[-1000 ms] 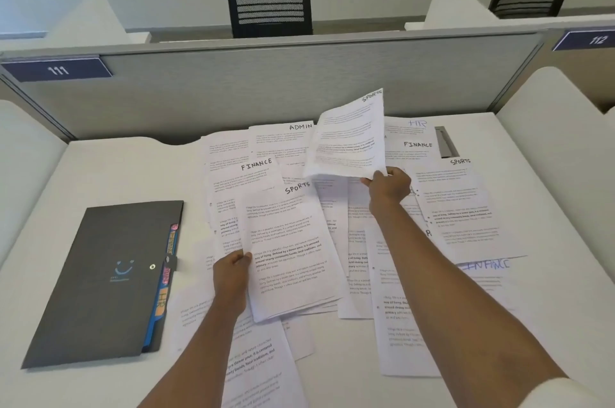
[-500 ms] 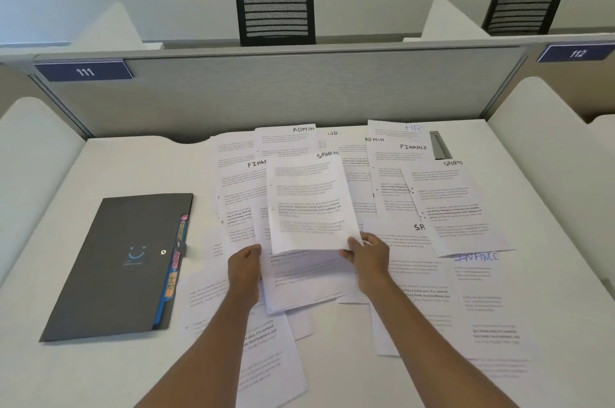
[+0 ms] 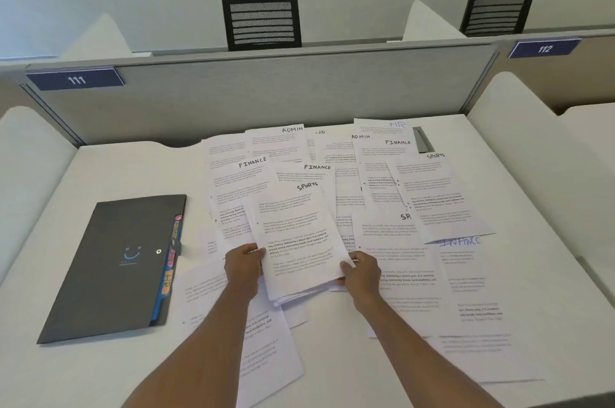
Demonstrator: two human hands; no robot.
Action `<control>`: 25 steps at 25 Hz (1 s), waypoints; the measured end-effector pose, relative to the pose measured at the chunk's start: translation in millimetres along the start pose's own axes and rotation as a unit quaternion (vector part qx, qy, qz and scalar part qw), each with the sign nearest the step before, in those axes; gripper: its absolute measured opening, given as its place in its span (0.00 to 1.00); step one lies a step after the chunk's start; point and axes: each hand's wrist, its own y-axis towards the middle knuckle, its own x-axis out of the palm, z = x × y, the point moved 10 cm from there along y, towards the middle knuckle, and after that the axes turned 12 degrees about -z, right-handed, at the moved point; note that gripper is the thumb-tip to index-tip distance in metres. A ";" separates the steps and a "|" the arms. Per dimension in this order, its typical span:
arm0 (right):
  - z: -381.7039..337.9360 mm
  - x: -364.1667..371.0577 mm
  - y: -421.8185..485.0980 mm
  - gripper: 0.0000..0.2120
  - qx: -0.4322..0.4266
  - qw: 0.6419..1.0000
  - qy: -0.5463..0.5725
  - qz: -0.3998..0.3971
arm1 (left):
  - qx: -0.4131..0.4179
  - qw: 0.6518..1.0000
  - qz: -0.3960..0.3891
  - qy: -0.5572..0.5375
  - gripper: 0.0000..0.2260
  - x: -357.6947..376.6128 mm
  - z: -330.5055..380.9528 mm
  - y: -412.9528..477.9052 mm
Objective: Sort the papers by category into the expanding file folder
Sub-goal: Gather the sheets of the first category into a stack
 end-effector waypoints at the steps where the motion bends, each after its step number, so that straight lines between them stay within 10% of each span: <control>1: -6.7 -2.2 -1.6 0.02 -0.018 0.999 -0.029 0.005 | 0.005 1.000 0.002 -0.004 0.07 0.8 1.1 -1.2; 11: -68.0 -64.7 16.9 0.14 -0.151 0.972 -0.163 0.073 | 0.018 0.996 -0.061 -0.055 0.09 53.2 9.8 -9.2; 25: -35.0 -290.0 114.0 0.31 0.029 0.931 -0.319 0.175 | -0.010 0.997 -0.073 -0.039 0.07 131.7 -33.9 -20.4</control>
